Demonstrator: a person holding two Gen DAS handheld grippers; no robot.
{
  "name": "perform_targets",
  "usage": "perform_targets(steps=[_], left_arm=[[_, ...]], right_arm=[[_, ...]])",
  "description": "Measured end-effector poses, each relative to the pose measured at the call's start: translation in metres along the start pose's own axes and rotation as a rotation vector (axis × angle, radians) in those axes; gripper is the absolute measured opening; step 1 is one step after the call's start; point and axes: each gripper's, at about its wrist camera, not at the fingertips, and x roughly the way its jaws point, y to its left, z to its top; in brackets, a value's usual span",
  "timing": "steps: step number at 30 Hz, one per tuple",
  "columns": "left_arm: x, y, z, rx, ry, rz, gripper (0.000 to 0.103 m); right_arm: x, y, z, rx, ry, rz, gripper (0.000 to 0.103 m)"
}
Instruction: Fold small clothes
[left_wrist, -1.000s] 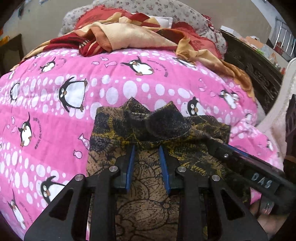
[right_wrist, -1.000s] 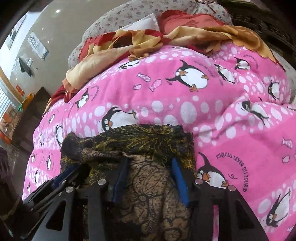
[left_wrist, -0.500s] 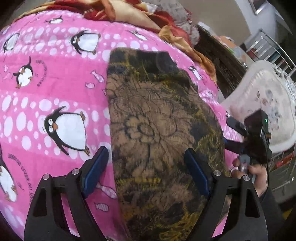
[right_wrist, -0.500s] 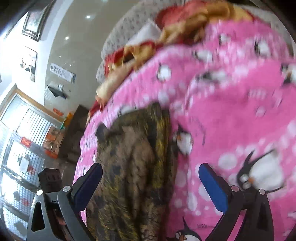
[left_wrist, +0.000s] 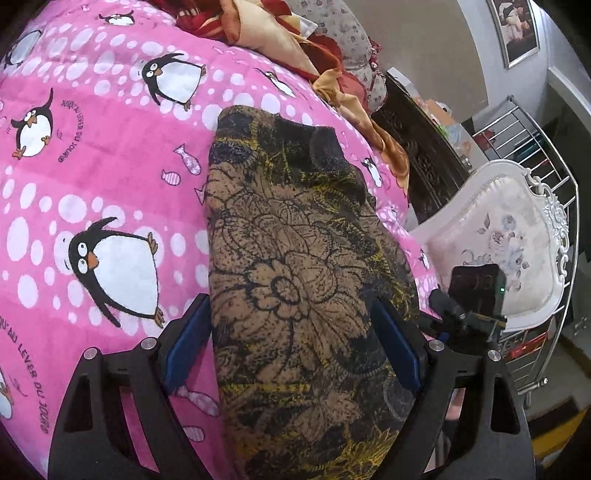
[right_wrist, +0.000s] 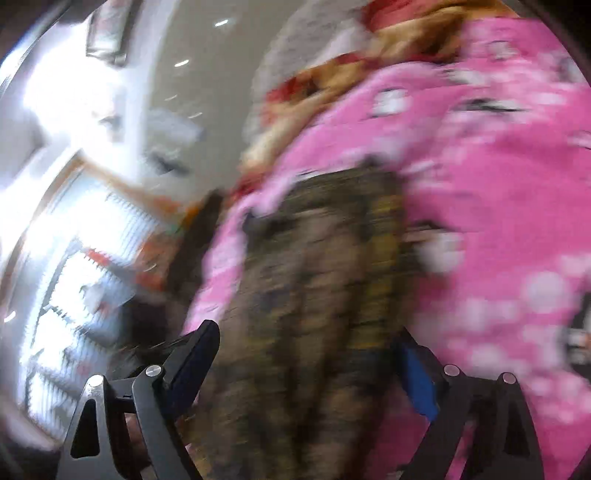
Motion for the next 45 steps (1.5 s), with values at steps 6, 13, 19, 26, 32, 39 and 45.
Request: perform_targets(steps=[6,13,19,26,32,39,45], left_arm=[[0.005,-0.006,-0.002,0.043,-0.023,0.139,0.039],[-0.011,-0.015,-0.008,0.077,-0.109,0.186,0.02],[-0.074,-0.012,0.01,0.128,-0.198,0.203,0.02],[-0.134,0.05,0.047,0.091,-0.183,0.272,0.021],[-0.095,0.117,0.042,0.031,-0.078,0.338,0.027],[-0.128,0.096,0.057,0.122,-0.159,0.331,0.027],[-0.101,0.07,0.103,0.081,-0.255,0.356,0.038]], right_arm=[[0.01,-0.004,0.005,-0.002,0.014,-0.088,0.083],[0.01,0.032,0.011,-0.087,0.048,-0.197,0.028],[0.018,0.108,0.034,-0.194,0.044,-0.214,0.027],[0.08,0.153,0.037,-0.158,0.076,-0.102,0.027],[0.136,0.114,0.013,-0.044,0.126,-0.168,0.028],[0.092,0.123,0.022,-0.034,0.092,-0.173,0.036],[0.109,0.201,0.046,-0.29,0.057,-0.409,0.036]])
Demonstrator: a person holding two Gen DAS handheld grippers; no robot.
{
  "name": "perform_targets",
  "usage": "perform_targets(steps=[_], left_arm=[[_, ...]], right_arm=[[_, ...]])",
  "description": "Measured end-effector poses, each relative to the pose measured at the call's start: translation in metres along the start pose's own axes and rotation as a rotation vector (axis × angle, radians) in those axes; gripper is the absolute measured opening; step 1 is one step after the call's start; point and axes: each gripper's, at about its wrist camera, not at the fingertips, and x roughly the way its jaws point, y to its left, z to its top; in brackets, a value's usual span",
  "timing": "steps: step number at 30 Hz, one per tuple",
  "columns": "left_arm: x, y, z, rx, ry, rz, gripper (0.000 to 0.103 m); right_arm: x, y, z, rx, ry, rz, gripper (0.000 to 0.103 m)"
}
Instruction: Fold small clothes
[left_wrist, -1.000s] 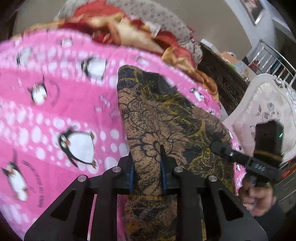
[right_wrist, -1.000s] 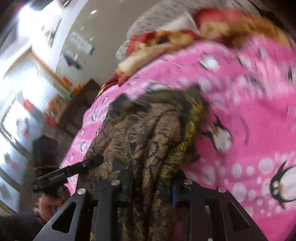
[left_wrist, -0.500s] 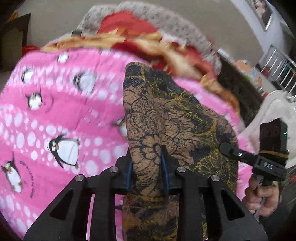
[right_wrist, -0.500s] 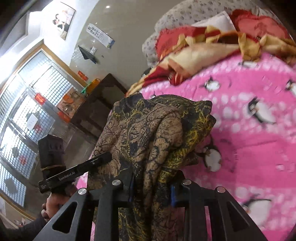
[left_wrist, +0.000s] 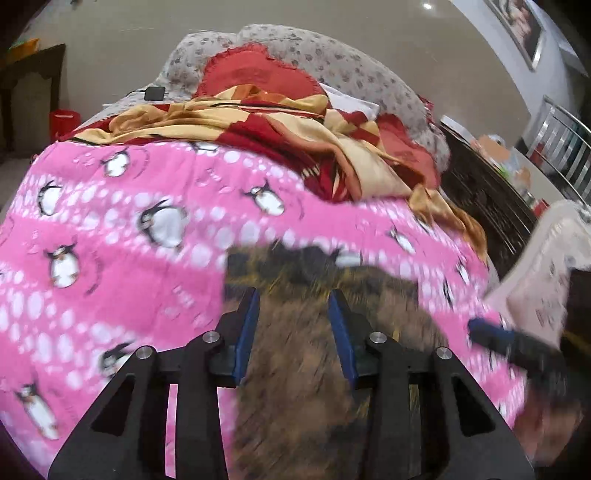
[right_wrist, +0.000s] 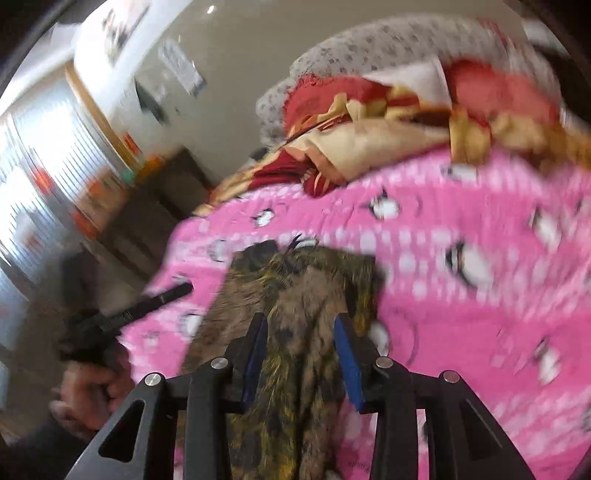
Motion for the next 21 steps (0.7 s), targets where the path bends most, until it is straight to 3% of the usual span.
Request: perform_targets(steps=[3,5,8,10,16,21], left_arm=[[0.035,-0.008,0.01,-0.035,0.015,0.072,0.038],[0.059,-0.013,0.007,0.019,0.037,0.162,0.038],[0.074,-0.002,-0.008,0.03,0.049,0.159,0.038],[0.074,0.001,-0.013,0.039,0.027,0.149,0.038],[0.071,0.016,-0.014,-0.019,0.024,0.079,0.038],[0.069,0.008,-0.016,0.006,0.016,0.109,0.039]], right_arm=[[0.034,0.034,0.006,-0.074,0.048,-0.169,0.036],[0.063,0.036,0.003,-0.088,0.076,-0.202,0.035],[0.107,0.012,-0.017,-0.046,0.176,-0.279,0.026],[0.109,-0.003,-0.025,-0.012,0.136,-0.222,0.024],[0.103,-0.008,-0.022,-0.028,0.158,-0.194,0.024],[0.1,0.011,0.004,-0.033,0.116,-0.275,0.024]])
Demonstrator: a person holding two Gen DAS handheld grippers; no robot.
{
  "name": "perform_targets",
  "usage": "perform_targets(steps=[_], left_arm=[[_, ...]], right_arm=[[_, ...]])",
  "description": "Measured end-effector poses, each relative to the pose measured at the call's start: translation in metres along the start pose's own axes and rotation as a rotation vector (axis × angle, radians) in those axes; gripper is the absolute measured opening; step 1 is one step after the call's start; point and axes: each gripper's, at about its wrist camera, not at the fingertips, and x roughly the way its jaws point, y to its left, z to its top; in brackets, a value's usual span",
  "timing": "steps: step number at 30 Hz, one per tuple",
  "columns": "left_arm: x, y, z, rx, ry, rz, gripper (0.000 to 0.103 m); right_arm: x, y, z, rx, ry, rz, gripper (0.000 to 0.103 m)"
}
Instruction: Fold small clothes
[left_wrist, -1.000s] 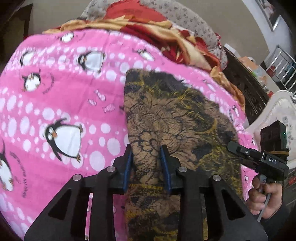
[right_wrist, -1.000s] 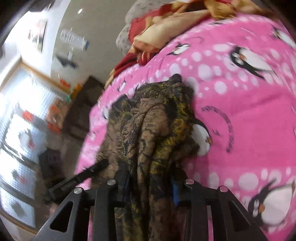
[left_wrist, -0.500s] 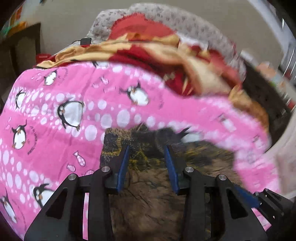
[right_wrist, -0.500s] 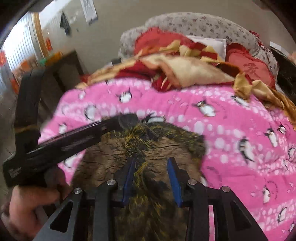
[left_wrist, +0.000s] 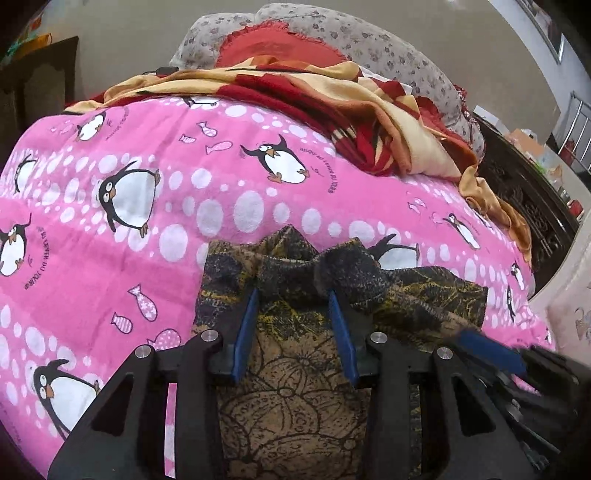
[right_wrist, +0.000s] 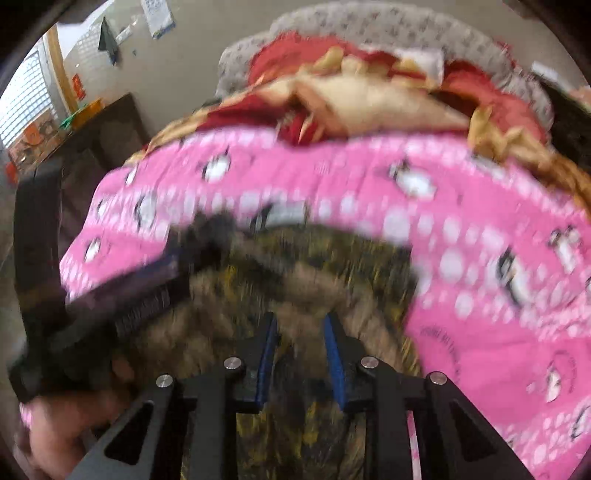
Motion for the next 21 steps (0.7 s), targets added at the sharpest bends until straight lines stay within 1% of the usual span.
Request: perform_targets(steps=[2,4,6,8,9,10,11,12,15,17,18,19,21], left_arm=[[0.002,0.0,0.001,-0.003,0.006,-0.001,0.039],[0.004,0.002,0.003,-0.013,0.014,-0.012,0.039],[-0.003,0.001,0.009,0.003,0.044,-0.02,0.039],[-0.02,0.001,0.012,0.009,0.057,-0.012,0.039],[-0.041,0.0,0.008,0.034,0.04,-0.014,0.039],[-0.053,0.0,0.003,0.05,0.026,-0.022,0.039],[-0.074,0.0,-0.008,0.074,0.015,-0.029,0.039],[-0.086,-0.001,-0.017,0.09,0.019,-0.033,0.039],[-0.122,-0.008,-0.062,0.152,0.073,-0.033,0.039],[-0.133,-0.013,-0.087,0.172,0.09,-0.037,0.039],[-0.137,-0.016,-0.103,0.181,0.1,-0.018,0.039],[-0.136,-0.018,-0.112,0.184,0.109,0.003,0.039],[-0.125,-0.017,-0.132,0.164,0.137,0.048,0.039]], right_arm=[[0.022,-0.001,0.003,-0.011,0.052,-0.019,0.024],[0.027,-0.001,0.001,-0.029,0.049,-0.013,0.024],[0.013,0.001,0.004,-0.047,0.056,0.0,0.024],[-0.015,-0.001,0.002,-0.058,0.023,0.026,0.024],[-0.035,-0.003,-0.002,-0.072,0.001,0.047,0.024],[-0.049,-0.004,-0.008,-0.087,-0.01,0.069,0.024],[-0.068,-0.003,-0.02,-0.113,-0.018,0.097,0.024],[-0.08,-0.002,-0.031,-0.138,-0.02,0.114,0.024],[-0.108,0.009,-0.074,-0.206,-0.018,0.141,0.025],[-0.117,0.018,-0.106,-0.233,-0.003,0.164,0.025],[-0.119,0.021,-0.119,-0.247,-0.002,0.166,0.026],[-0.118,0.026,-0.132,-0.266,-0.003,0.157,0.026],[-0.102,0.029,-0.154,-0.265,0.028,0.115,0.026]])
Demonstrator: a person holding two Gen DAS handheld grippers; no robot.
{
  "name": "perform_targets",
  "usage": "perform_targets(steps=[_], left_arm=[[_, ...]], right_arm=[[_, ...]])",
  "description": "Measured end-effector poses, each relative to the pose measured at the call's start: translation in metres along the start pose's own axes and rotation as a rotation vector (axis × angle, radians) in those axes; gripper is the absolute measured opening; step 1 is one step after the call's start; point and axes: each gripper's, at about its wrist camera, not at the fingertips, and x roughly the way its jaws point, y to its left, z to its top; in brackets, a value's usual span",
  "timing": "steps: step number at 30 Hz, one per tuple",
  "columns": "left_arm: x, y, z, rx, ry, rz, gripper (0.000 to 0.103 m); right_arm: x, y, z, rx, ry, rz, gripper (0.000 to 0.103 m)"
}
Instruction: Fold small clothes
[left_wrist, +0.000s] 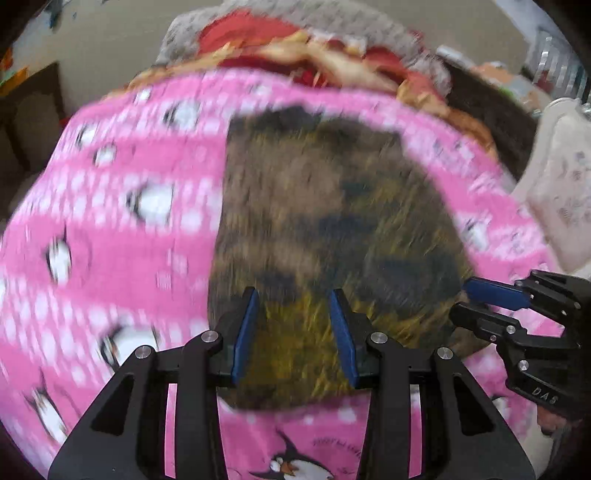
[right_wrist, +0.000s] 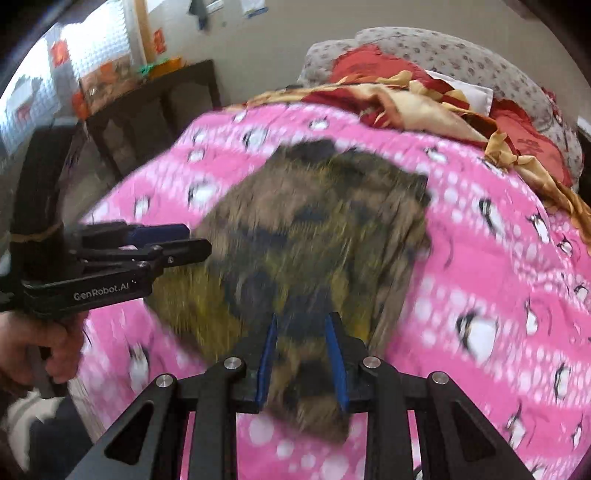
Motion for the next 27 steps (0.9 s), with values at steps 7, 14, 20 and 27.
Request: perform_targets(steps=[7,14,20,27], left_arm=[[0.005,-0.016,-0.02,0.02,-0.079,0.089,0.039],[0.005,-0.015,-0.023,0.021,-0.112,0.094,0.04],[0.005,-0.015,-0.024,0.021,-0.118,0.092,0.04],[0.006,-0.014,-0.025,0.02,-0.121,0.09,0.04]], right_arm=[[0.019,0.008,-0.029,0.015,-0.063,-0.038,0.041],[0.017,0.011,-0.031,-0.006,-0.079,-0.018,0.055],[0.018,0.013,-0.03,-0.012,-0.089,0.003,0.065],[0.018,0.011,-0.03,-0.006,-0.099,0.102,0.089]])
